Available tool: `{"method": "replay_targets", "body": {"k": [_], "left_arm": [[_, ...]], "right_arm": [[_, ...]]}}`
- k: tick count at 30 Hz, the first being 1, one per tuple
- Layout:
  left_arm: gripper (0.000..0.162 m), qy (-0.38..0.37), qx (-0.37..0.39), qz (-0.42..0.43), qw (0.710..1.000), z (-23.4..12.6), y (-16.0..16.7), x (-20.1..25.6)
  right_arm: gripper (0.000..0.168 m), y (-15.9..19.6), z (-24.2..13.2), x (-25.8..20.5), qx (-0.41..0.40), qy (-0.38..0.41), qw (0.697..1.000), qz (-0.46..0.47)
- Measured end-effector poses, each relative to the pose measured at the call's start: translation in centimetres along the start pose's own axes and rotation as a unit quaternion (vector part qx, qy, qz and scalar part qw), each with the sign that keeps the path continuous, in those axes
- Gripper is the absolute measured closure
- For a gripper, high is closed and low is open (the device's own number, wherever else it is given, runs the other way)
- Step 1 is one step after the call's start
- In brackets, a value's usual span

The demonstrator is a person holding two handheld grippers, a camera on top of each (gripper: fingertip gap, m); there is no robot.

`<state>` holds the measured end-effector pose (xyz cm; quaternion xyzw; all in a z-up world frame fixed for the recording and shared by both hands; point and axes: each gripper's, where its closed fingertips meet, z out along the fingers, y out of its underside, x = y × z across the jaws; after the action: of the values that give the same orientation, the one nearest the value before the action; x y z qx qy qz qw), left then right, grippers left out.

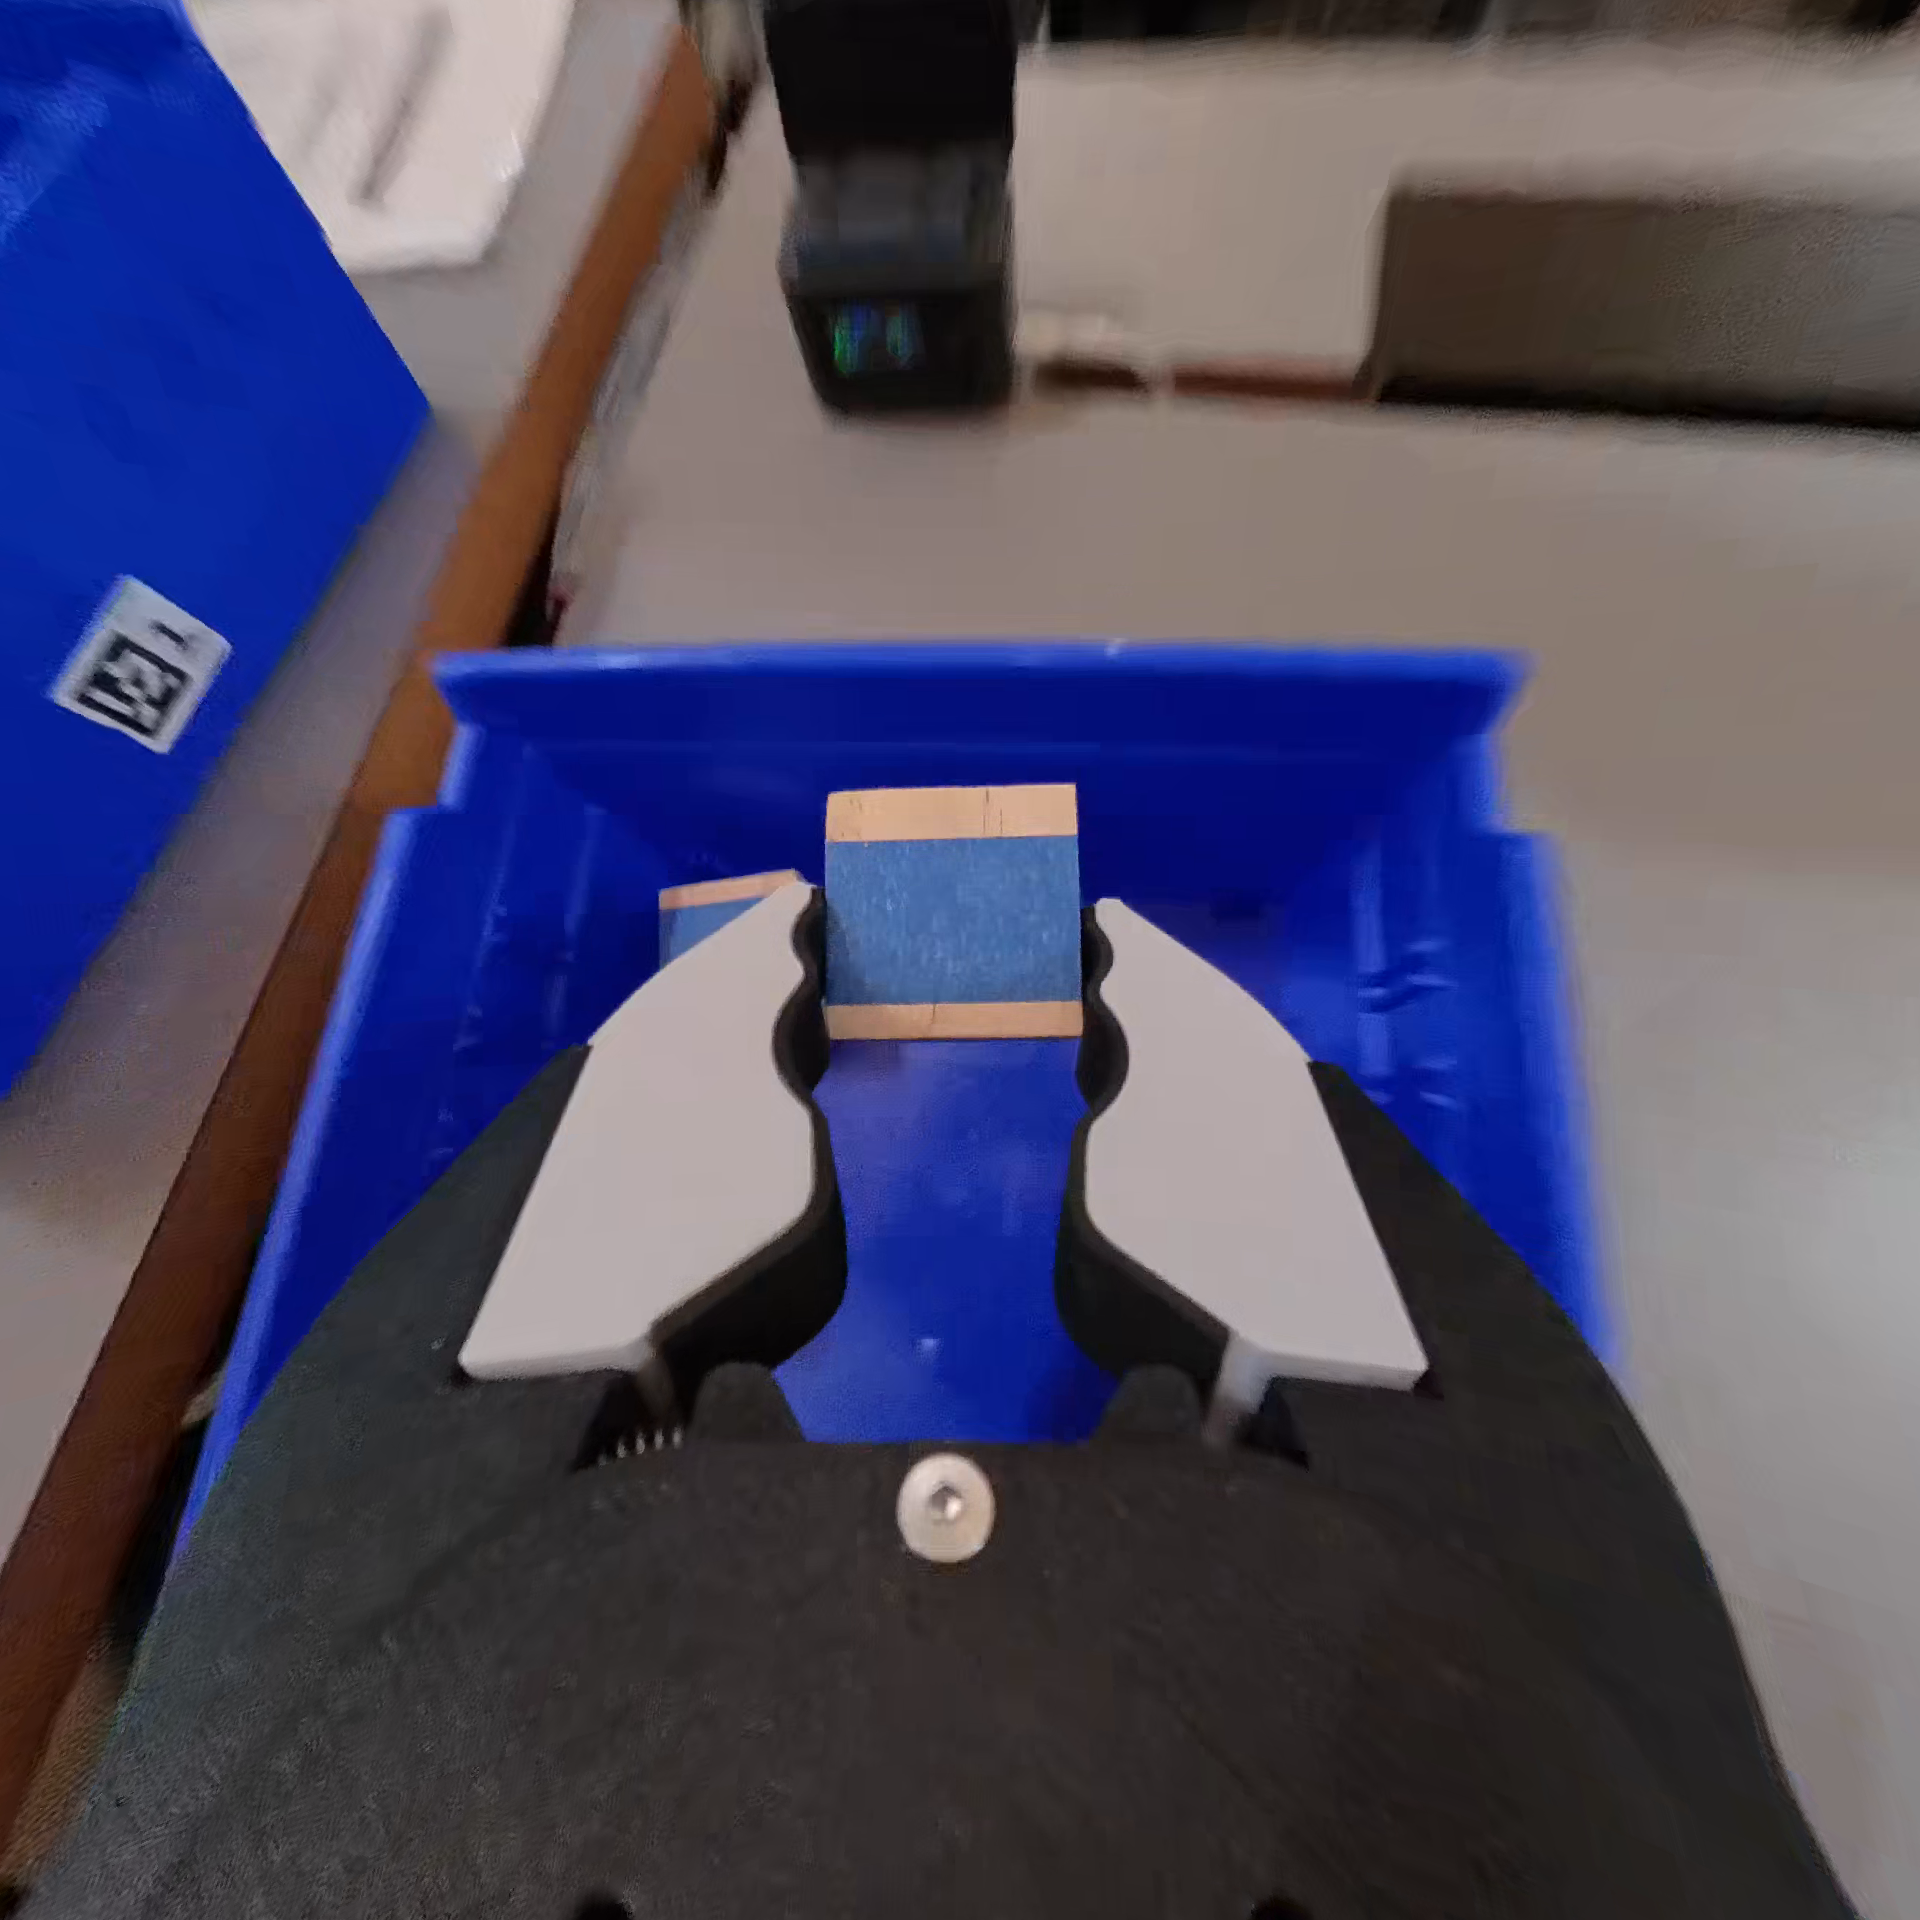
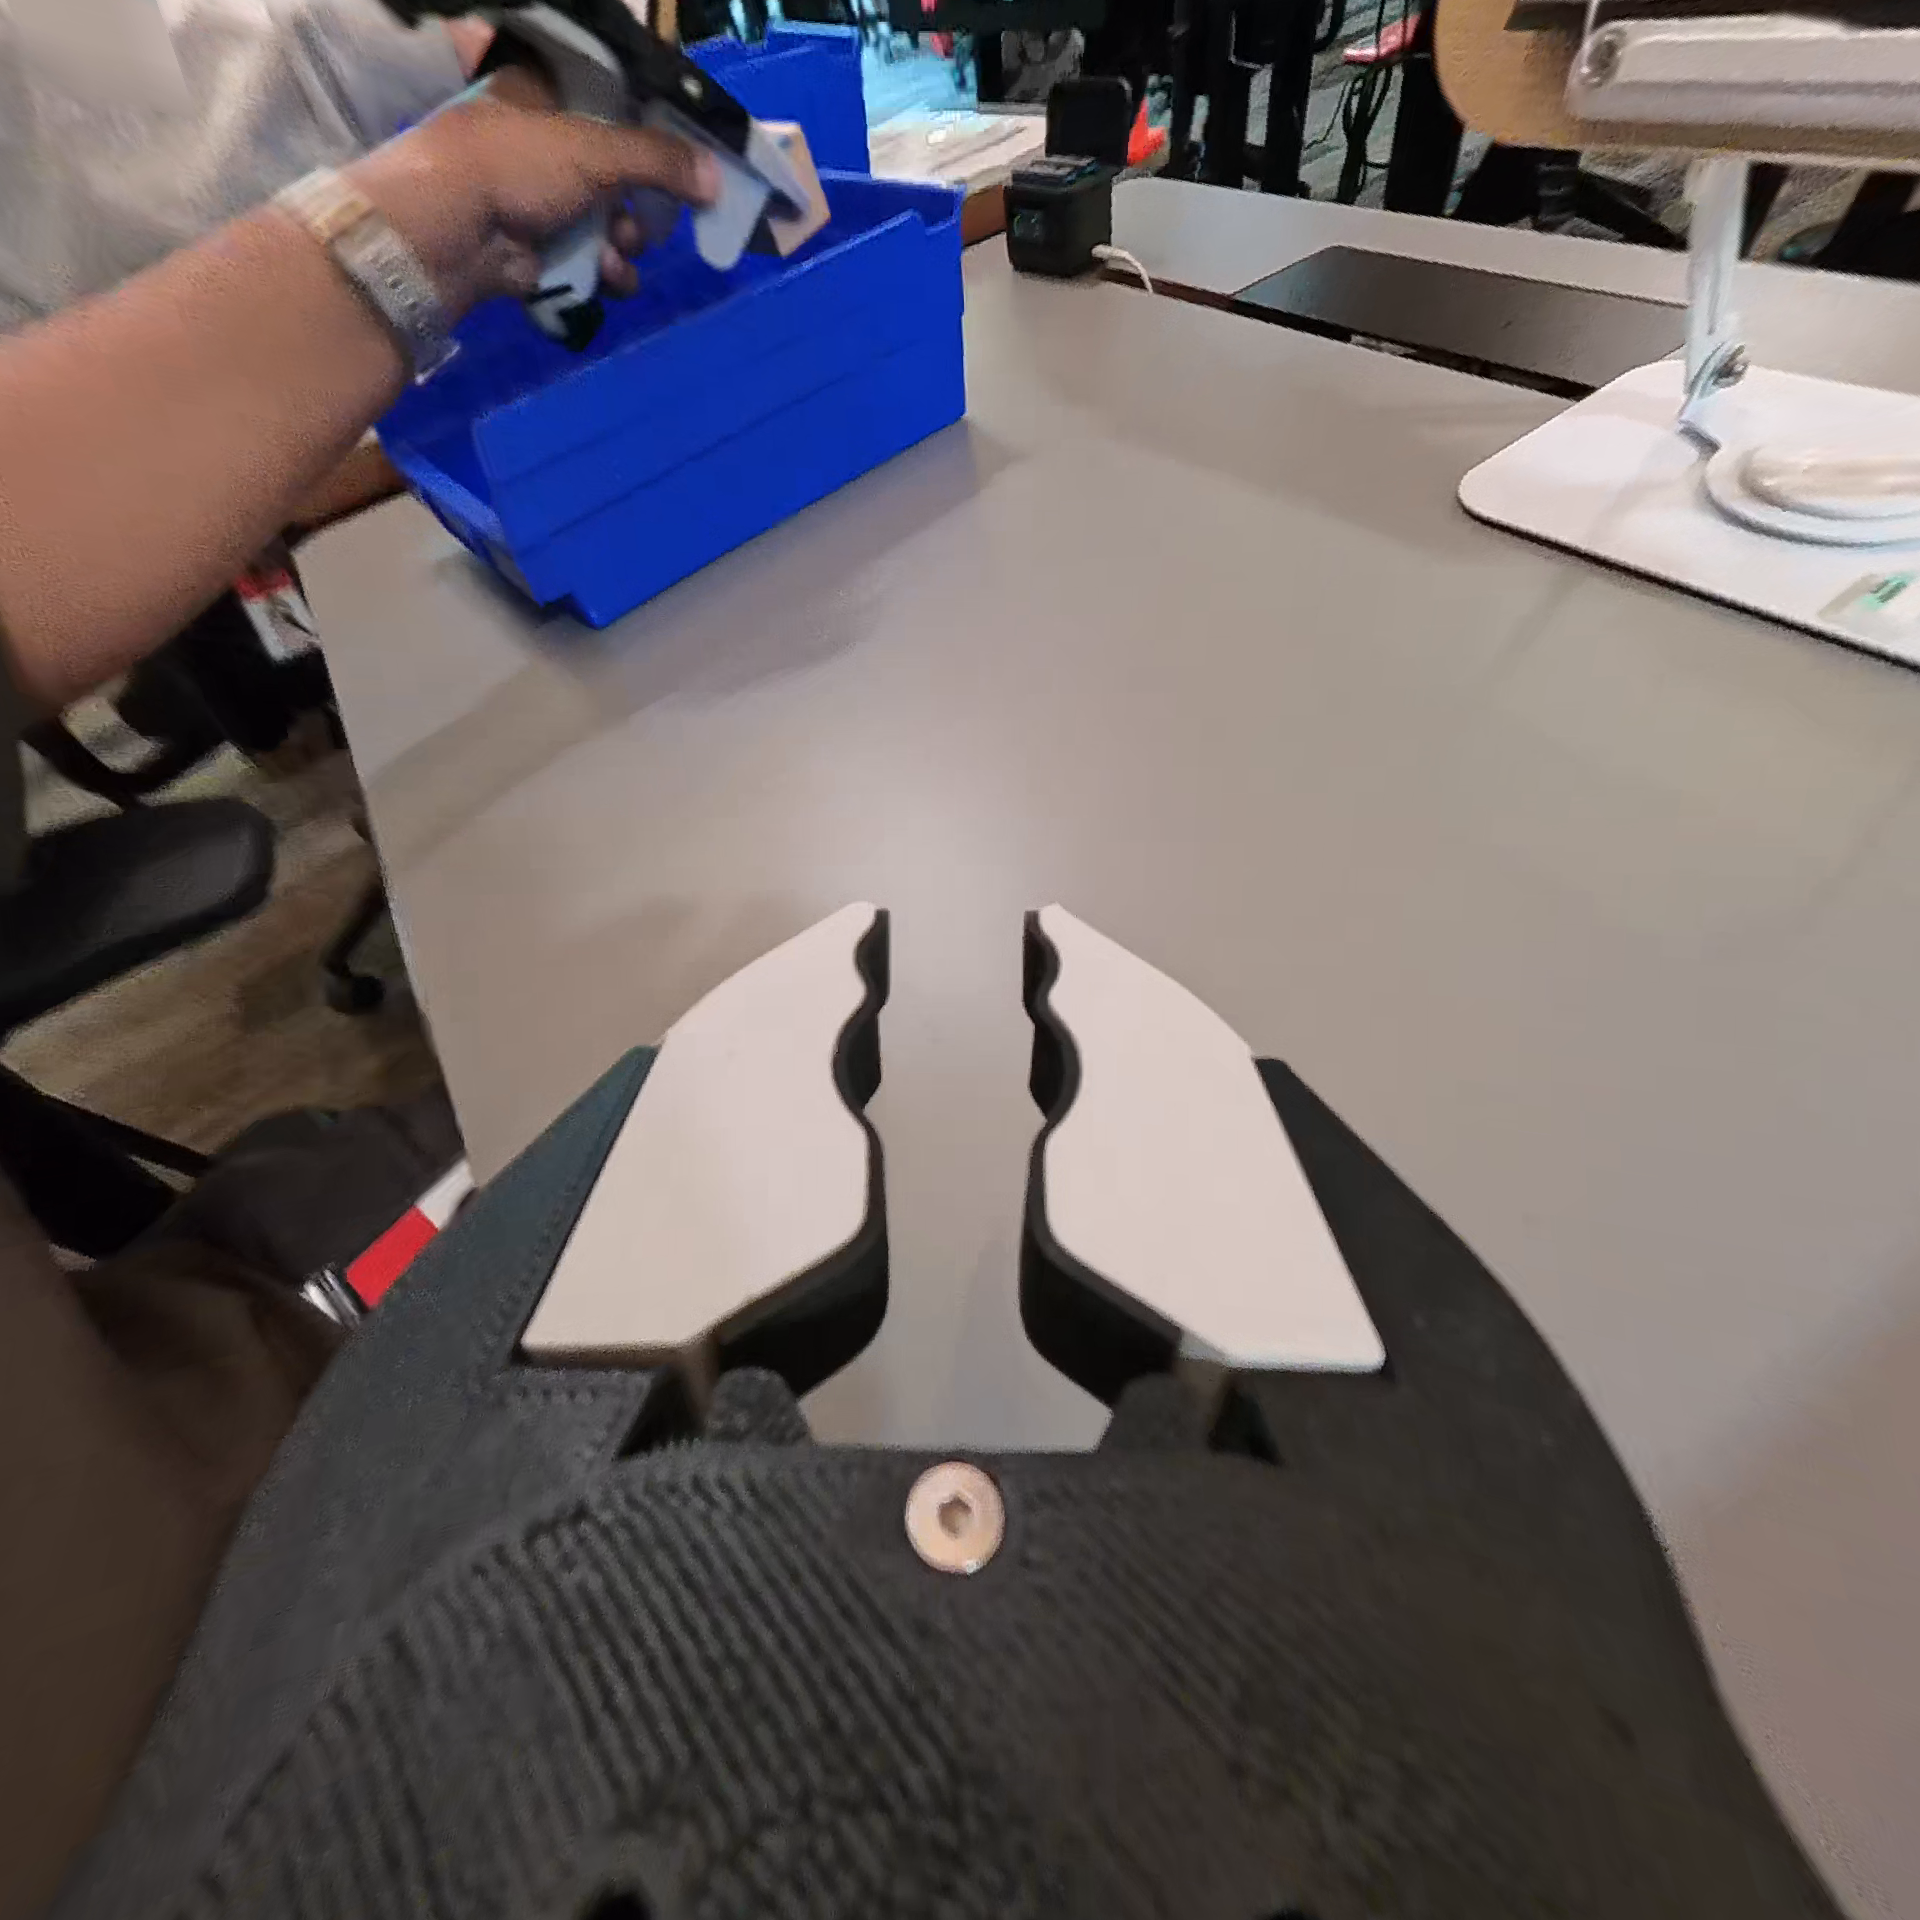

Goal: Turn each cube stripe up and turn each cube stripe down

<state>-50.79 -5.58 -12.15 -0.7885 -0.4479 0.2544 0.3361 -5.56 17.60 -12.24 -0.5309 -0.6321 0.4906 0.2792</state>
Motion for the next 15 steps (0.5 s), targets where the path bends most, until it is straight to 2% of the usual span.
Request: {"method": "replay_targets", "body": {"k": [1,3,5,7,9,12,15], "left_arm": [[0.117,0.033,0.038,-0.018,0.999,-2.3,-1.3,1.0],[0.117,0.148,0.112,-0.044,0.982,-7.7,-3.6,5.0],[0.117,0.282,0.180,-0.061,0.940,-13.8,-5.1,10.4],[0.117,0.411,0.224,-0.076,0.880,-19.4,-5.1,16.3],[0.116,0.520,0.236,-0.103,0.814,-23.4,-3.6,21.8],[0.117,0.663,0.178,-0.171,0.706,-26.7,0.2,29.8],[0.117,0.766,0.087,-0.236,0.592,-28.2,4.5,35.8]], "right_arm": [[0.143,-0.1,0.1,-0.1,0.008,-0.010,1.000,0.016],[0.142,0.1,0.2,-0.5,0.014,-0.034,0.999,0.039],[0.139,0.6,0.0,-0.6,0.017,-0.044,0.998,0.040],[0.135,0.5,-0.6,-0.4,0.037,-0.043,0.998,0.031],[0.117,-0.5,-1.2,-0.1,0.079,-0.045,0.996,0.024],[0.097,-3.3,-2.8,0.6,0.171,-0.011,0.985,-0.010],[0.090,-4.6,-4.0,0.8,0.220,0.024,0.973,-0.072]]}}
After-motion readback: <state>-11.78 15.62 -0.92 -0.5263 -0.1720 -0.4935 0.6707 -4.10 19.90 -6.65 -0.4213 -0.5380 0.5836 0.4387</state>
